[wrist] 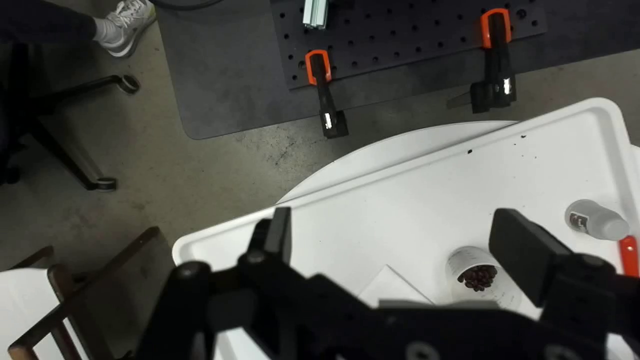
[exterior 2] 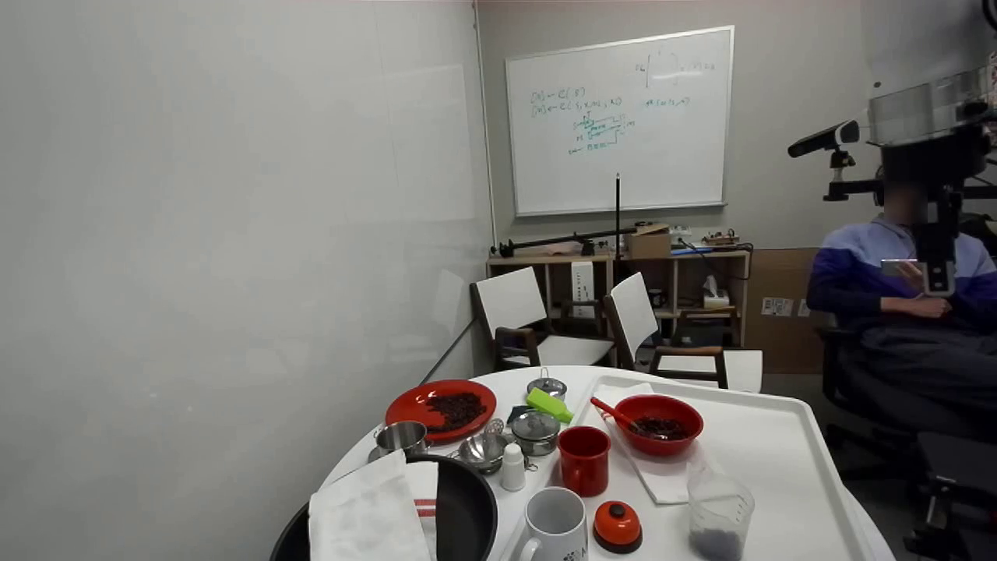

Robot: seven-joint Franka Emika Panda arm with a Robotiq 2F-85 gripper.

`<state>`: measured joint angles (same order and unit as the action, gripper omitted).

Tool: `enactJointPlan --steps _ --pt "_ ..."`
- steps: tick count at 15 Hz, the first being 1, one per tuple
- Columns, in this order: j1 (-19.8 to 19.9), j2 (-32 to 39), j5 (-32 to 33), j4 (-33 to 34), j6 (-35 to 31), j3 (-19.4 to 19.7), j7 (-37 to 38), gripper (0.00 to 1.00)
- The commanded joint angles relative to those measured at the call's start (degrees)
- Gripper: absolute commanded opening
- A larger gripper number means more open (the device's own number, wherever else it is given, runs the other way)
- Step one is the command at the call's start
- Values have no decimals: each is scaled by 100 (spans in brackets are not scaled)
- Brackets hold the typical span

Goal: Pour the contents of the cup into the bowl

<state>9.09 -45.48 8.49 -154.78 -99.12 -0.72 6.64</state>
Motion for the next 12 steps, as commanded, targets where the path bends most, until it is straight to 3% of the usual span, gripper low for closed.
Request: enactJointPlan --steps 1,12 --pt "-90 -5 85 9 19 53 52 100" --pt "532 868 -341 328 -1217 -259 2861 100"
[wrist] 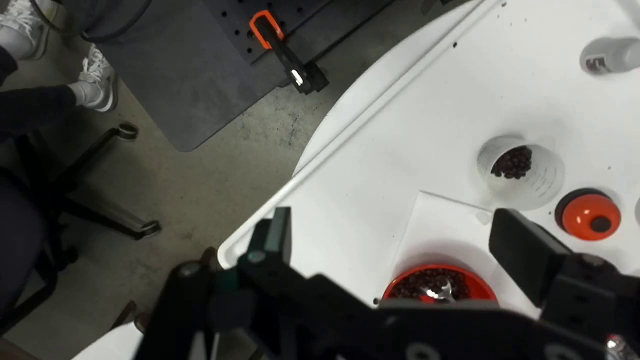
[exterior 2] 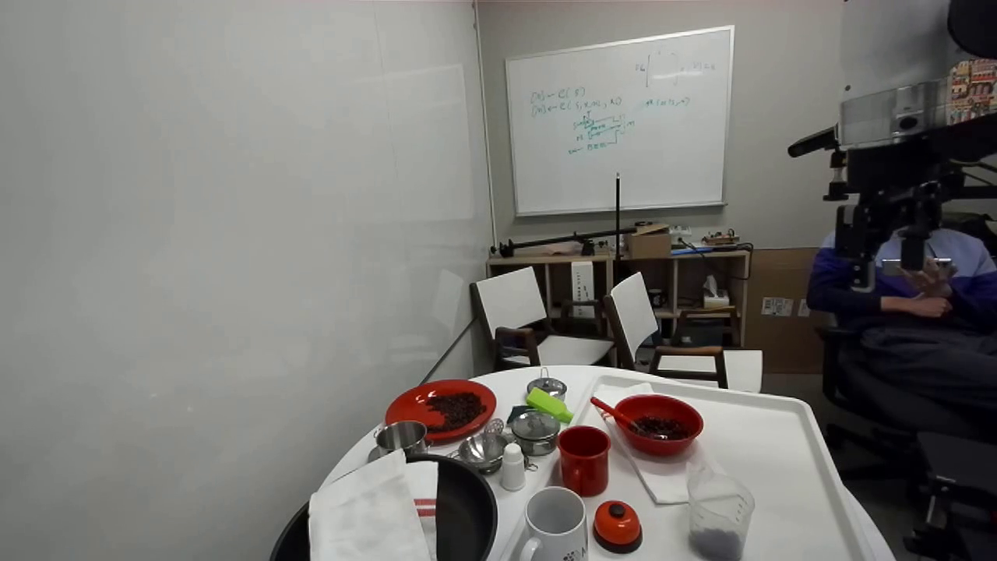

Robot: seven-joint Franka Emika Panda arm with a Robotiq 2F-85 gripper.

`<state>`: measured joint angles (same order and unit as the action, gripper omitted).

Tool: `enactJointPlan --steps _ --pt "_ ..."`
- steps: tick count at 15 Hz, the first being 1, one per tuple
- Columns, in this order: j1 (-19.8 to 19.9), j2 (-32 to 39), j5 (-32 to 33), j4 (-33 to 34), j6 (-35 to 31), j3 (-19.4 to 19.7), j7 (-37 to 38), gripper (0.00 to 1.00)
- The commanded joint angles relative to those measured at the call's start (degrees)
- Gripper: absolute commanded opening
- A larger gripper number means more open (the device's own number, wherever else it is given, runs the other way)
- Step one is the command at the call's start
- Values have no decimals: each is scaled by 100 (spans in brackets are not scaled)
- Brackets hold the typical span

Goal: Pour the contents of the cup into the bowl

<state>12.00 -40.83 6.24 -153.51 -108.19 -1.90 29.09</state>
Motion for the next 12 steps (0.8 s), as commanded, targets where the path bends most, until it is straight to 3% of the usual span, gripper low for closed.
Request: enactJointPlan --steps 1,5,12 --pt "288 493 -120 222 -423 -136 791 100" --pt "335 847 -137 306 -813 1 1121 100" --pt "100 1625 -155 362 -1874 34 933 100"
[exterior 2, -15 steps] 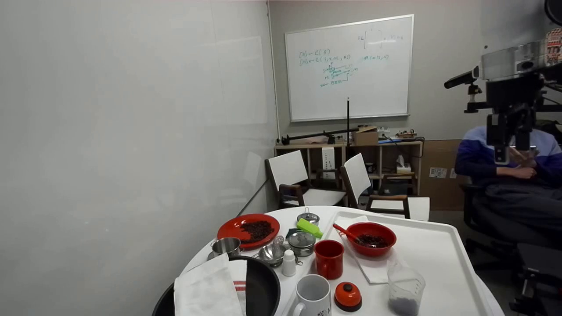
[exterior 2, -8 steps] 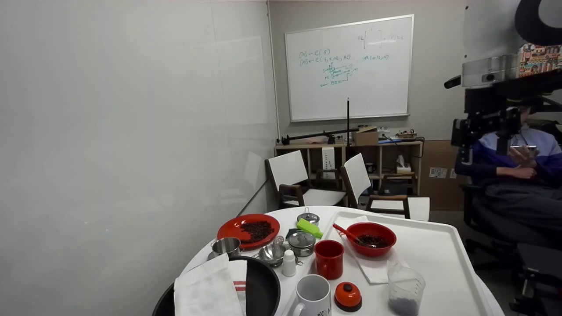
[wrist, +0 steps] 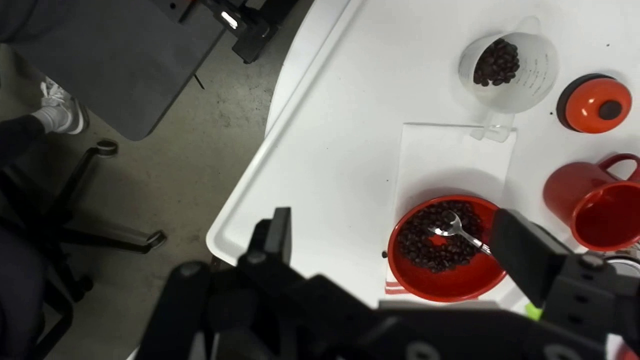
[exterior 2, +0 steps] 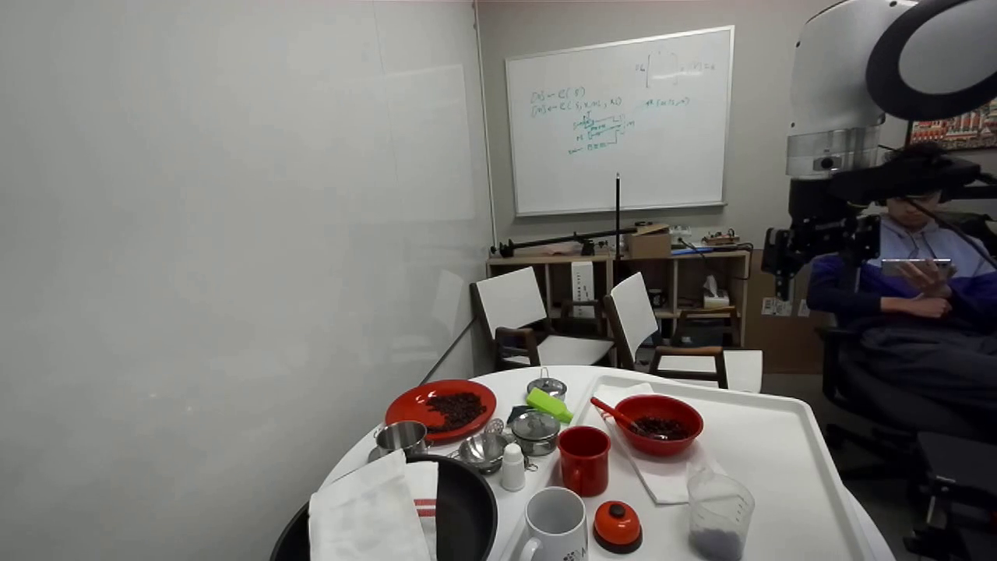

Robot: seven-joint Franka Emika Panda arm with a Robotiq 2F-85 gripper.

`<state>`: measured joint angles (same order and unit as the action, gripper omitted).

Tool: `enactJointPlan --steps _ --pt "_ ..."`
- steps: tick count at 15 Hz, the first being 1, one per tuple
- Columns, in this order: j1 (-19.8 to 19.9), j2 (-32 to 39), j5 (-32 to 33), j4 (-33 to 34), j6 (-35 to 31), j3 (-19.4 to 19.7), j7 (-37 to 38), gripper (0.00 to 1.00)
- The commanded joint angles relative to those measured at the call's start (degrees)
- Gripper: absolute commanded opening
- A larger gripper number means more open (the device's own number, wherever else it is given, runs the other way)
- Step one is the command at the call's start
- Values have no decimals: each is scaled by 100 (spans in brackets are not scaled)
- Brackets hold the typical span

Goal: Pour the contents of the cup into the bowl

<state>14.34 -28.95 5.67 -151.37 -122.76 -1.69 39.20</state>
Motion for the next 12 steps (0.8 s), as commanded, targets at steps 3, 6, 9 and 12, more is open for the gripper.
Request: enactJointPlan --steps 3,6,9,12 --pt "-227 811 -75 193 -860 -39 -15 100" --pt "-325 1155 -94 273 -1159 -34 -19 100" --pt "-409 1499 -109 390 -1383 -8 -28 100" --pt "-474 1902 -112 530 -1595 22 -23 100"
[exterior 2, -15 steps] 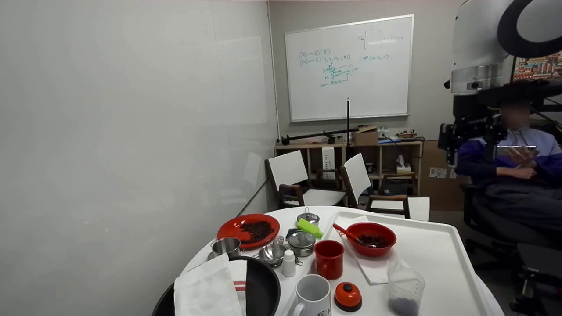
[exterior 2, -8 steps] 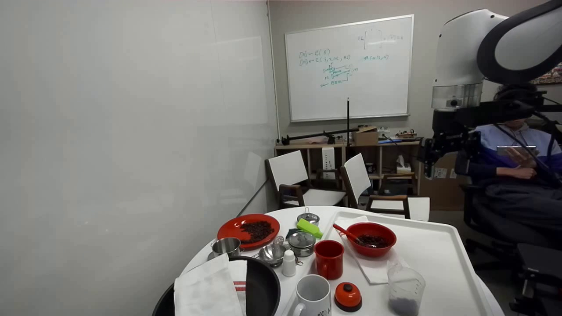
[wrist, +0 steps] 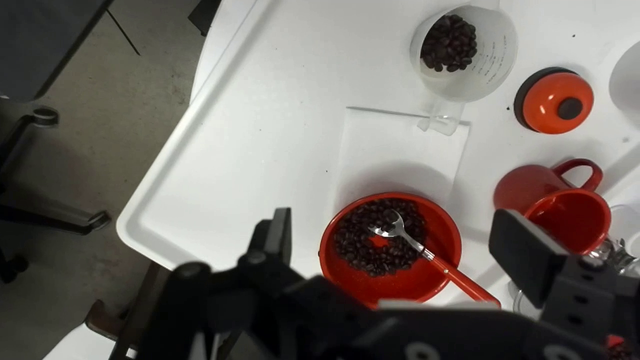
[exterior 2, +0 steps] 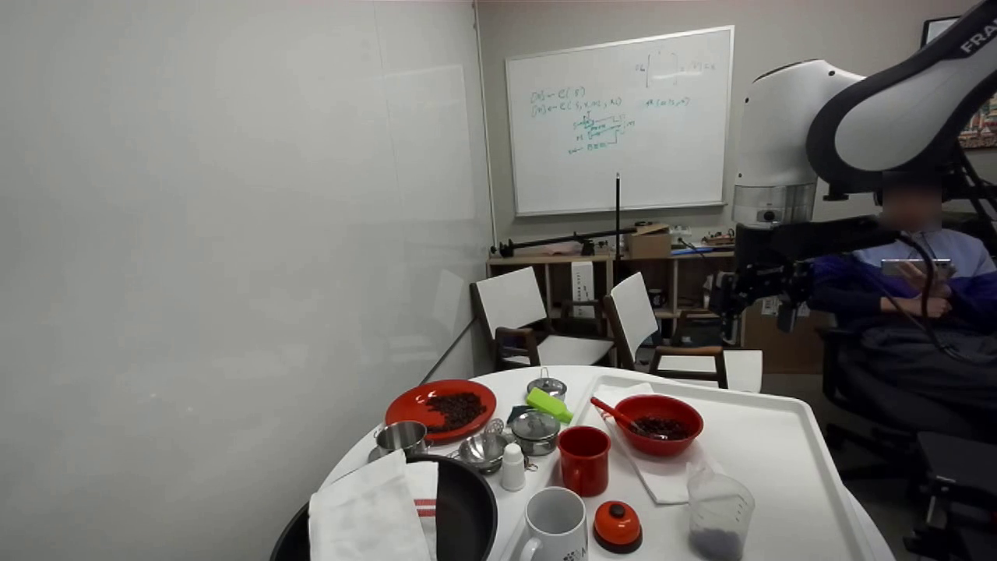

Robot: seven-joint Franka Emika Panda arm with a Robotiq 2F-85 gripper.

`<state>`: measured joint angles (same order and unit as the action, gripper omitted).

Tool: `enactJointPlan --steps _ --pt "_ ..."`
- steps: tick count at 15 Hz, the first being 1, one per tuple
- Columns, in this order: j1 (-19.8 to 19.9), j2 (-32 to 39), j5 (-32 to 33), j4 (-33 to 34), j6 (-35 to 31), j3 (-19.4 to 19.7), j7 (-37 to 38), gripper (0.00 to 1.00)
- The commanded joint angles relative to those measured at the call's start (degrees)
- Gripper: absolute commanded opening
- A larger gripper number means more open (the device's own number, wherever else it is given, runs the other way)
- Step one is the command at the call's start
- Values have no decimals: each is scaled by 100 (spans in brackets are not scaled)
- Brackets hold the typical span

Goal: Pour the contents of the cup into the bowl

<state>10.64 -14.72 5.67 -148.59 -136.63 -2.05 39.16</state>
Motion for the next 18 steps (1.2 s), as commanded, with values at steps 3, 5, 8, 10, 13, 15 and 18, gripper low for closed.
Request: enactJointPlan --steps 3,5,8,10,13,15,18 --pt "-181 849 -153 392 -376 118 -58 100" --pt "-240 1121 -199 515 -466 166 -108 100" --pt "-325 1502 -283 716 -628 236 -166 100" --pt "-384 1757 -346 846 -741 288 -210 100" --pt "-469 2153 -539 1028 -938 356 -380 100" --pt "-511 2427 -759 1141 -1049 388 -564 100" --pt "-536 2840 -1141 1313 -1188 427 -904 100"
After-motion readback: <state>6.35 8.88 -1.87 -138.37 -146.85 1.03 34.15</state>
